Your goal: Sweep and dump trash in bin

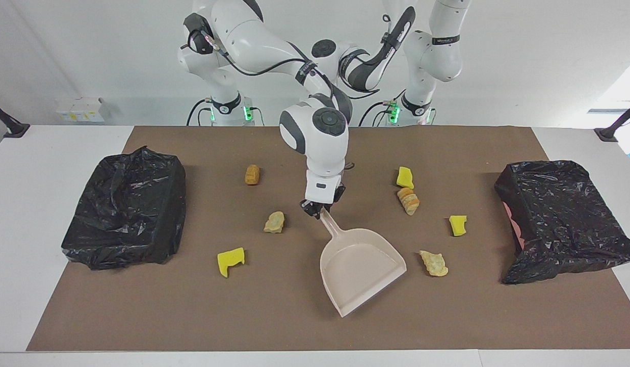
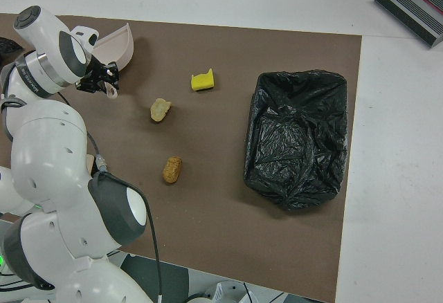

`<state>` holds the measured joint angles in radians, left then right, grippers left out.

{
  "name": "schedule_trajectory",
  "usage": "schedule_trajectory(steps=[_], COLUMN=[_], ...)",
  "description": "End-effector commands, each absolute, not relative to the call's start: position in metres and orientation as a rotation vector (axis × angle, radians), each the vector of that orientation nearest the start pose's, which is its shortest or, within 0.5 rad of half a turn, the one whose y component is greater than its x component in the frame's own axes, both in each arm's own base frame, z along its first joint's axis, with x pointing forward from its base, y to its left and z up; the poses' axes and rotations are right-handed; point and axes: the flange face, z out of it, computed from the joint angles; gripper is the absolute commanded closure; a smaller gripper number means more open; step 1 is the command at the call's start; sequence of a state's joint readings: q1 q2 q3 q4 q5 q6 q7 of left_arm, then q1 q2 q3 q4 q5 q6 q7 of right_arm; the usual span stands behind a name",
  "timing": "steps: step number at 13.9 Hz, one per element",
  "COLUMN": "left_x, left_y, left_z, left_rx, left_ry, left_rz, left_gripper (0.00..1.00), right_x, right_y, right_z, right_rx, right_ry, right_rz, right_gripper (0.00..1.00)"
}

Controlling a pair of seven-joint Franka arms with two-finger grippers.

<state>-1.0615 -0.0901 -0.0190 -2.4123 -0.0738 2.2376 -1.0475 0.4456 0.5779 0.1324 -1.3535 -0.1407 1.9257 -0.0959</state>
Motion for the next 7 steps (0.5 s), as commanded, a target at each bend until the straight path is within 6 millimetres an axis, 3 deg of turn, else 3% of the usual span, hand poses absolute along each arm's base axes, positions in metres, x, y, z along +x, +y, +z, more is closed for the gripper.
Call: schedule_trajectory(steps=[1, 4, 7], left_x=[0.258, 0.309, 0.363], left_y=[-0.392, -0.362, -0.322], left_z=[0.358, 0.367, 0.384], left_rx=[-3.069, -3.06, -3.038], left_ry=[-0.067, -0.15, -0.283], left_rz=[0.191, 0.189, 0.15], left_gripper=[1.0, 1.0, 1.0], right_x=[0.627, 0.625, 0.617], right_y=[0.346, 0.335, 0.34], right_z=[0.397, 0.406, 0.412], right_rx=[-2.88, -2.717, -2.568], right_ry=[-1.436, -1.823, -2.175], right_rz=[0.03, 0.131, 0.223], right_gripper=[1.0, 1.0, 1.0])
